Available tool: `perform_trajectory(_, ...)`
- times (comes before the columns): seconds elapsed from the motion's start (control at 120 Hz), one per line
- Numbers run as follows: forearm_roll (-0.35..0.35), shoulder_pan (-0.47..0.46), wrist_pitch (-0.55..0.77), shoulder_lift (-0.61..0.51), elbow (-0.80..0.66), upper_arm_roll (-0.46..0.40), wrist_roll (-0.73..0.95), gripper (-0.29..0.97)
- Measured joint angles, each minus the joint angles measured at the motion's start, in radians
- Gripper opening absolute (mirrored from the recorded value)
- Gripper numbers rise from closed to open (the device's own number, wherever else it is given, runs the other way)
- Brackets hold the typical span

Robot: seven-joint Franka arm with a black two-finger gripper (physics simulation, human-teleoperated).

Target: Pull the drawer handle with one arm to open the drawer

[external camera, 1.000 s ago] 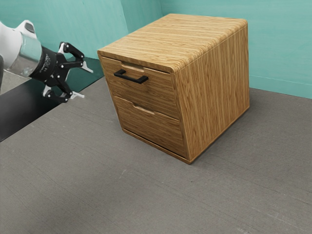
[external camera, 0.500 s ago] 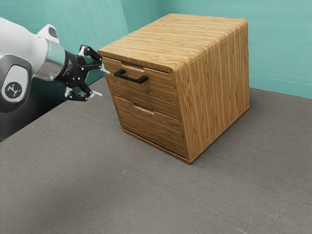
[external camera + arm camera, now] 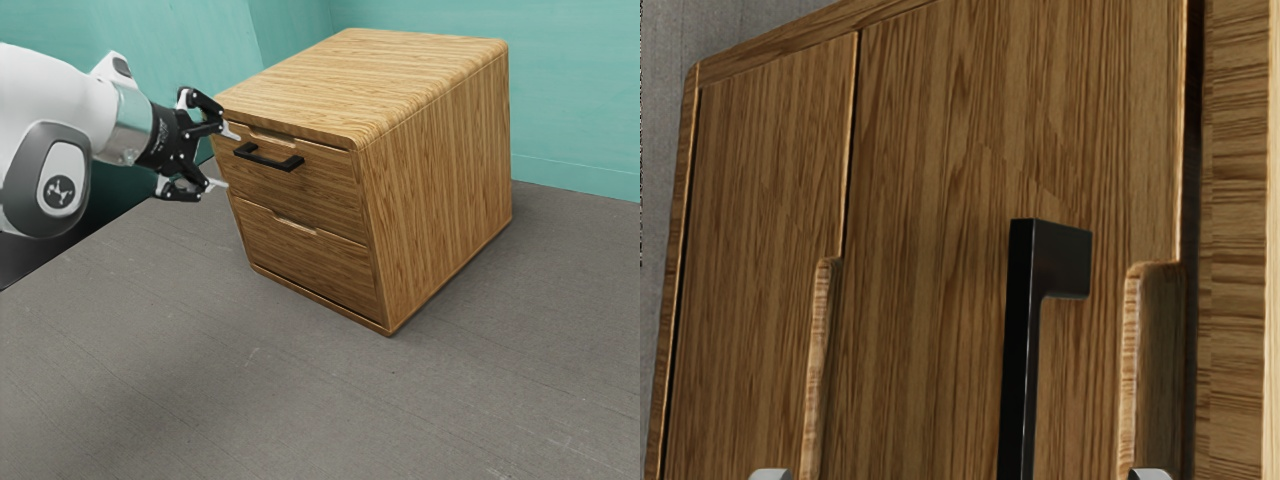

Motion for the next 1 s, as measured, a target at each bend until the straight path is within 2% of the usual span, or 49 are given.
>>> perform_trajectory(0.417, -0.026, 0.020, 0.032, 0.040, 0.004, 0.001, -0.011, 0.39)
perform_trajectory(0.558, -0.027, 0.021, 0.036, 0.094, 0.043, 0.000, -0.011, 0.36)
perform_trajectory(1.0, -0.026, 0.031, 0.038, 0.151, 0.062, -0.001, -0.011, 0.27)
